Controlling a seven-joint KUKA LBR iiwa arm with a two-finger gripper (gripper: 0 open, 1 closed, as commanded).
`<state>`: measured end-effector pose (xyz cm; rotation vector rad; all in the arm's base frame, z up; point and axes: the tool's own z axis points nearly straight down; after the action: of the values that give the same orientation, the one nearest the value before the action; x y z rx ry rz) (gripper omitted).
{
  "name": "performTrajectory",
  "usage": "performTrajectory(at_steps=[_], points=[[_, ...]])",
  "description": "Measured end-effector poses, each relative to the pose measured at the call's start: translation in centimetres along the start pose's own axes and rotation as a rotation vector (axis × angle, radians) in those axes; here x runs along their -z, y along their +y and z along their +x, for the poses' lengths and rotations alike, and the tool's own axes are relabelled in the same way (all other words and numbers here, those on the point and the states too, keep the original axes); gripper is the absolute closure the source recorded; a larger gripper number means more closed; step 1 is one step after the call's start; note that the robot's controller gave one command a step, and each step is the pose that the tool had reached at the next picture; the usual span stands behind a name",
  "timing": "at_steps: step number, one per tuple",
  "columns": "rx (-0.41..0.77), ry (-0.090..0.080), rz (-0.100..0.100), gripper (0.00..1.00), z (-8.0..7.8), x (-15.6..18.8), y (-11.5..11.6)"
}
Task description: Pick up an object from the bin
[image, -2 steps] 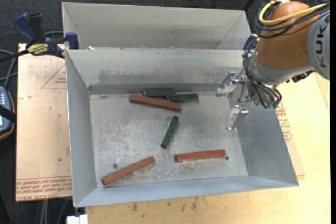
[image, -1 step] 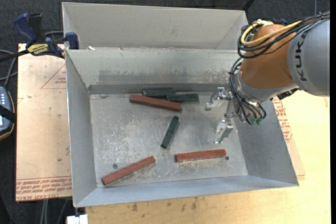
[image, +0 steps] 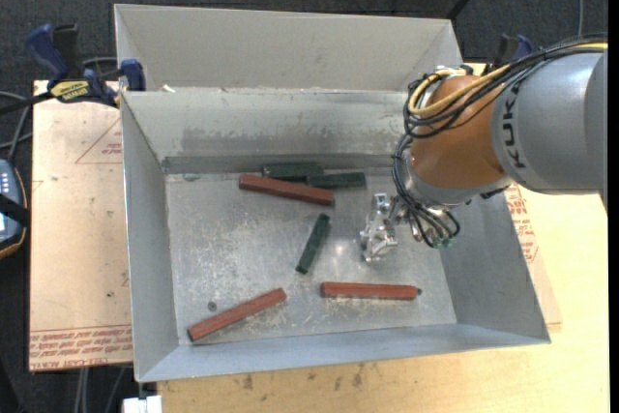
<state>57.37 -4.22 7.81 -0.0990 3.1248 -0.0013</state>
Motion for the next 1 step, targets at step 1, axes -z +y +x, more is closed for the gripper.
performTrajectory(at_steps=[1], points=[[0.001, 0.003, 0.000, 0.00, 0.14, -0.23, 0.05]])
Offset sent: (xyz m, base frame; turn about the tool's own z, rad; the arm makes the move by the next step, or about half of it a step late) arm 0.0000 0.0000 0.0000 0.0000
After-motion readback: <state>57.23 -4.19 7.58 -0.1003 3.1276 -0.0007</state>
